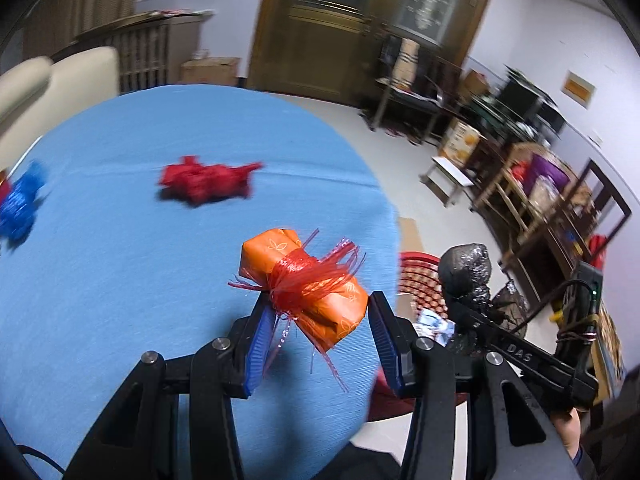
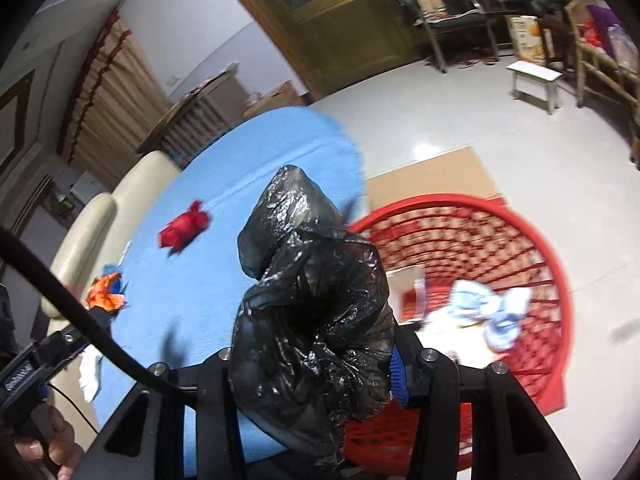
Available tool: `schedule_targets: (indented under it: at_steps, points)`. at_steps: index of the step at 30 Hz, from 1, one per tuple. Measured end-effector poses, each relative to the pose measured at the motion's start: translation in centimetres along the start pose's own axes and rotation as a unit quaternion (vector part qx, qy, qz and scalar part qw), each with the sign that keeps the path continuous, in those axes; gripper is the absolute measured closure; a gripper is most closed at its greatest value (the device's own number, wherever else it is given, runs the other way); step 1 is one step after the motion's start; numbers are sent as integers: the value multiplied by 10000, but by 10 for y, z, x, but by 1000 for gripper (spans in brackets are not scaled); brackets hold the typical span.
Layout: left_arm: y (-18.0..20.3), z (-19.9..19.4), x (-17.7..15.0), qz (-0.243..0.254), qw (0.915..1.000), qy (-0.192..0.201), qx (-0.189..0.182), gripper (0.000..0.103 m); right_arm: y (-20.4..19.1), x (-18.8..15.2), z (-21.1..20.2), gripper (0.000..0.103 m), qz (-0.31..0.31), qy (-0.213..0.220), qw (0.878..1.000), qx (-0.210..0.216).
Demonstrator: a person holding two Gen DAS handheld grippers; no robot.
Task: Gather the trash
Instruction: 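Carry the black bag with right gripper and orange bag with left gripper to basket, then open both grippers to drop the bags into the basket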
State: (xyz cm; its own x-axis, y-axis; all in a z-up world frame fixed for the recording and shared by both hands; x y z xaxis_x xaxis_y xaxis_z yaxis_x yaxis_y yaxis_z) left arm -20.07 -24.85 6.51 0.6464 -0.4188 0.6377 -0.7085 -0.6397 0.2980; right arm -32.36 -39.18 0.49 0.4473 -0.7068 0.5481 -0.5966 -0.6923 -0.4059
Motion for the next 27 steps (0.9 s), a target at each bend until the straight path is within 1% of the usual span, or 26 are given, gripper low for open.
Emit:
schedule_targets:
  at_steps: [3,4,5,7,8,10,15,16,18,19,21,23,27]
  points:
    - [27,16,3,275,9993,-147,-184,54,20,1,-1,51,76,7,9995,-311]
    - [33,19,2,334,9990,-186,-227,54,29,0,2,43,135,-78,9989,-436]
    - [45,28,1,462,9980,-277,-317,54,37,0,5,31,169,-152,9985,-502]
    - [60,38,0,621,9964,-393,-414,54,48,-1,5,22,266,-154,9974,-654]
    - [70,46,-1,734,9950,-478,-472,54,57,-1,3,22,378,-111,9963,-761]
    - [86,58,-5,908,9924,-620,-546,54,68,0,-2,22,568,-21,9950,-821]
    - [112,86,-11,1134,9865,-975,-664,53,100,14,-26,22,918,363,9900,-1011]
    - [116,93,-13,1142,9853,-1068,-686,51,104,17,-31,22,980,438,9887,-1044]
    - [120,108,-17,1148,9830,-1299,-605,38,113,22,-40,22,1084,564,9864,-1101]
    - [122,112,-19,1151,9822,-1364,-579,29,116,26,-43,22,1141,613,9853,-1117]
    - [123,121,-24,1186,9797,-1538,-506,28,124,31,-49,22,1205,666,9840,-1133]
    - [125,123,-27,1198,9786,-1604,-469,28,125,33,-53,22,1220,700,9834,-1146]
    - [119,114,-25,1174,9805,-1513,-441,28,119,33,-56,22,1147,677,9848,-1117]
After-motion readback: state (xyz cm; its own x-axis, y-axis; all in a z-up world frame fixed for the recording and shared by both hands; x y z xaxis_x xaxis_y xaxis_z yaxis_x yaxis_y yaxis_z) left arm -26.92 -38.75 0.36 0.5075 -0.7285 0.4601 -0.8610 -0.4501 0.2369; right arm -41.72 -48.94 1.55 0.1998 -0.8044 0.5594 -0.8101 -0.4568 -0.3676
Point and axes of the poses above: each gripper's, at about its wrist camera, not at the fingertips, and z roughly the way its jaws point, y to its right, x to its top, the point moved 4 cm from there along z, roughly the way its jaws point, and after that the axes turned 5 degrees about -x, right-handed, at the moved point
